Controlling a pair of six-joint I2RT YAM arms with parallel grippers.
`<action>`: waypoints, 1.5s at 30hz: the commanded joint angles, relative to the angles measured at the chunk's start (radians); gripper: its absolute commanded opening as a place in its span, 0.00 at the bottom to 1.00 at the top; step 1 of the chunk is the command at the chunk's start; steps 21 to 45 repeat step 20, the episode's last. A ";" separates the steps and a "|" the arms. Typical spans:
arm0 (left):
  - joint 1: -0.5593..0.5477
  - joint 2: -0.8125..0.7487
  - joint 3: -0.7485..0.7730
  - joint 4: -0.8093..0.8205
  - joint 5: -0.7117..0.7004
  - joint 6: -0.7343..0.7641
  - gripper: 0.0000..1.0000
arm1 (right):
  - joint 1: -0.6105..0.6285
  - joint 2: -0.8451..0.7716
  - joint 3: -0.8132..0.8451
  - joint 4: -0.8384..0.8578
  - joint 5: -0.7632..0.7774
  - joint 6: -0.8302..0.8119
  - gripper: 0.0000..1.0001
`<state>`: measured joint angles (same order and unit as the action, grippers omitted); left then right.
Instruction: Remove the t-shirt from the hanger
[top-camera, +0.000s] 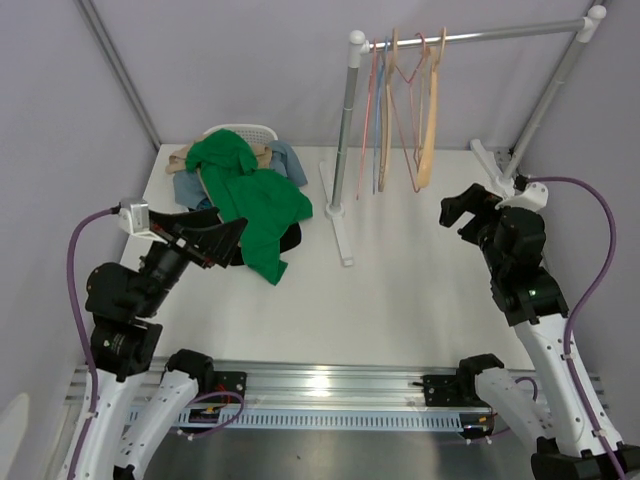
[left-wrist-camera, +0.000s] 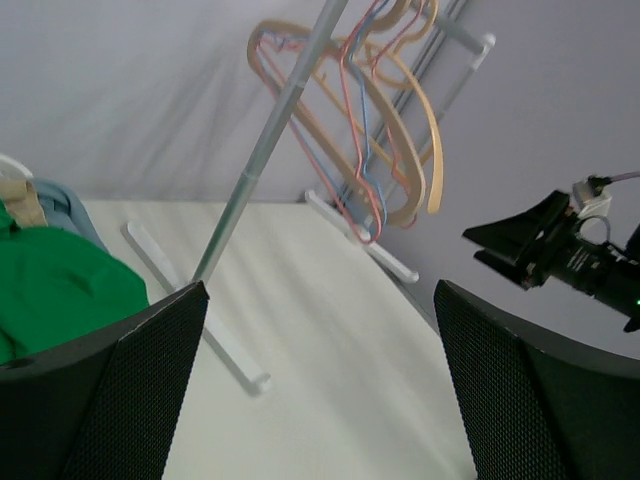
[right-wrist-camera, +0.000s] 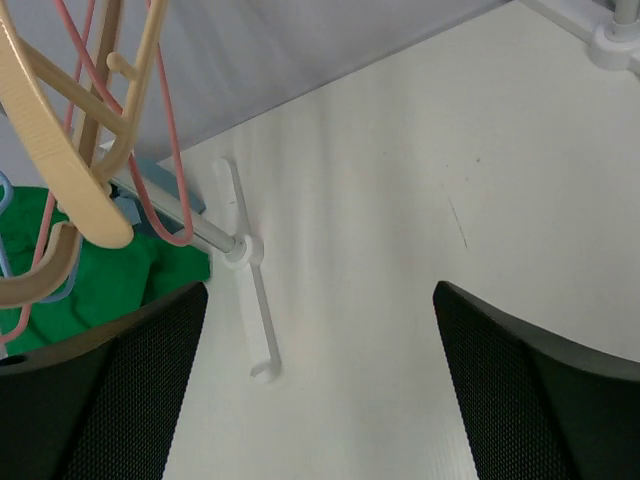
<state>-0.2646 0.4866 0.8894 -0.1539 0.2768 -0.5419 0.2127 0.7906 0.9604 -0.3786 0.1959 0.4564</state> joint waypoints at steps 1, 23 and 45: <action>-0.007 -0.008 -0.076 0.007 0.051 -0.012 1.00 | 0.010 -0.108 -0.002 -0.009 0.042 0.105 0.99; -0.007 -0.163 -0.388 -0.050 0.124 -0.035 0.99 | 0.010 -0.268 -0.219 -0.155 0.036 0.116 1.00; -0.007 -0.163 -0.388 -0.050 0.124 -0.035 0.99 | 0.010 -0.268 -0.219 -0.155 0.036 0.116 1.00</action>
